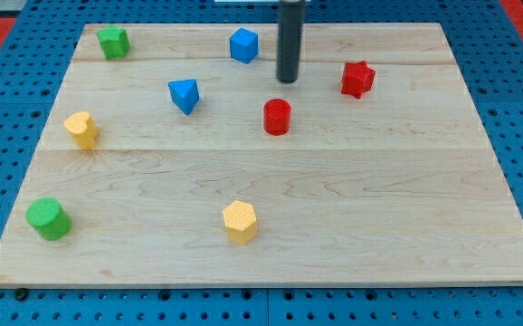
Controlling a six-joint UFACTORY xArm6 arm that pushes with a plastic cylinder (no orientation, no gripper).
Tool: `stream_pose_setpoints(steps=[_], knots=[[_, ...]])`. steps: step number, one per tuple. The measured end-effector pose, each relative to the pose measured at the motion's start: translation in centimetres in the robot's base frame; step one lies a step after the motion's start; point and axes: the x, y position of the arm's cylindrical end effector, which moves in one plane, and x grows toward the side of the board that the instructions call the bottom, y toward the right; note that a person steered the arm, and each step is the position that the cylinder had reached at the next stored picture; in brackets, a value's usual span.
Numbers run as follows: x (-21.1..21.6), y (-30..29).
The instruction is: Place the red circle at the top right of the red star
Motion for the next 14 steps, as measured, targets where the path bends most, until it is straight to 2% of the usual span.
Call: stream_pose_setpoints(steps=[1,2,3,6,8,9,10,11,12,13,14], knots=[[4.2,4.0],[10.0,4.4],[10.2,-1.7],[1.2,0.4],[-4.4,4.9],[-4.9,9.3],[-2.7,9.3],[-2.6,10.0],[-3.3,10.2],[-6.0,11.1],[-6.7,13.5]])
